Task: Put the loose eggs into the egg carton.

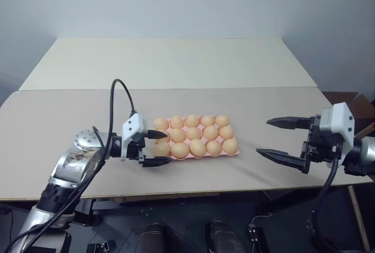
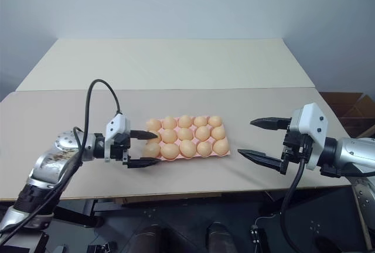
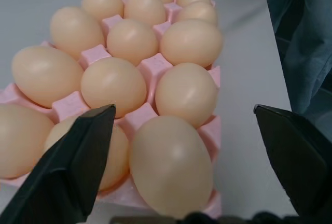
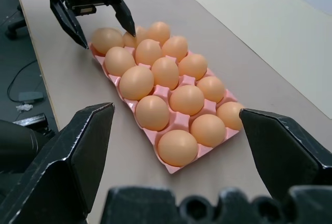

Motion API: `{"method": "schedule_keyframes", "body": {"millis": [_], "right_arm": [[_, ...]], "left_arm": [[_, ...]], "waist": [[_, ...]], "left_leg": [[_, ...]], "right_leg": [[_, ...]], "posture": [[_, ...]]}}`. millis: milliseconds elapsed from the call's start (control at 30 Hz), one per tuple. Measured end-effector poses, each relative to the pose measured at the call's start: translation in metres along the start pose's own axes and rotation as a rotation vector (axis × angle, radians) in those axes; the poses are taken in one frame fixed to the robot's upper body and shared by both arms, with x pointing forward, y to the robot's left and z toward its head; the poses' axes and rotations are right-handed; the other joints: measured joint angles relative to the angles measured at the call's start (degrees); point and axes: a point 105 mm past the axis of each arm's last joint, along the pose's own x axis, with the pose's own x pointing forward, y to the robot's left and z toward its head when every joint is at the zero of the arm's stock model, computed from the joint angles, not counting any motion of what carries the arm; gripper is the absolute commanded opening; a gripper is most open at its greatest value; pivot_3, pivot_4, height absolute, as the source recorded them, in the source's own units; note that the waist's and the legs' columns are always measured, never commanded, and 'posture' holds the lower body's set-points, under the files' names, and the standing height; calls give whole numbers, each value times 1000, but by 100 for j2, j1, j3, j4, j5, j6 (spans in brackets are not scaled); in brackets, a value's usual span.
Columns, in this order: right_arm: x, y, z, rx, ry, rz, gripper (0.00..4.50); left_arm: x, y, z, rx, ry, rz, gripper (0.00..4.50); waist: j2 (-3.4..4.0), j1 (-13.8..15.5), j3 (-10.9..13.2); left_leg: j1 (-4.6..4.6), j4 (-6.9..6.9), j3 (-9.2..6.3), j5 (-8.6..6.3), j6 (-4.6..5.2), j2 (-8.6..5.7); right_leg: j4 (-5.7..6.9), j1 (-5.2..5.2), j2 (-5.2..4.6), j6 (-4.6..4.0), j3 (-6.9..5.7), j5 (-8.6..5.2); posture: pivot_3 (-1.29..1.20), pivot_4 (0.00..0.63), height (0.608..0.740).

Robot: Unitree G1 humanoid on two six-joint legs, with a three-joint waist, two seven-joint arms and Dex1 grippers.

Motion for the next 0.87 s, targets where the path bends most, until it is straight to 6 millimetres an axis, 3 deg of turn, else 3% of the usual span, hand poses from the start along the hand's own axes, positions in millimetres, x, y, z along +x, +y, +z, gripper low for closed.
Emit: {"method": "schedule_keyframes", "body": {"millis": [133, 233, 500, 633, 867], "right_arm": [[0, 0, 0, -1, -1, -1, 4500], [0, -1, 0, 2, -1, -1, 4500], [1, -3, -3, 20, -4, 20, 4500], [2, -4, -6, 33, -6, 21, 4500], [3, -5, -7, 41, -12, 25, 4500]], "left_arm": [[-37, 14, 15, 16, -42, 103, 4482], [-78, 17, 13, 6, -43, 176, 4482], [-162, -4, 10, -12, -17, 269, 4482], [-178, -9, 5, -32, -11, 324, 4482], [-175, -24, 3, -50, -19, 335, 4482]], "waist": [[0, -8, 0], [1, -57, 0], [2, -45, 0], [2, 5, 1], [3, 21, 1]], "left_leg": [[2, -2, 1, 0, 0, 0], [1, -6, 3, 0, 0, 3], [7, -7, 10, -1, -1, 7], [5, -6, 12, -1, -2, 8], [6, -8, 18, -1, -2, 11]], "right_leg": [[0, -1, -2, 2, 0, -3], [-1, -5, -2, -3, 0, -3], [1, -5, -8, -47, -5, -37], [1, -7, -10, -47, -6, -37], [2, -12, -10, -49, -4, -35]], "posture": [[0, 150, 740], [0, 150, 740], [0, 150, 740], [0, 150, 740], [0, 150, 740]]}}
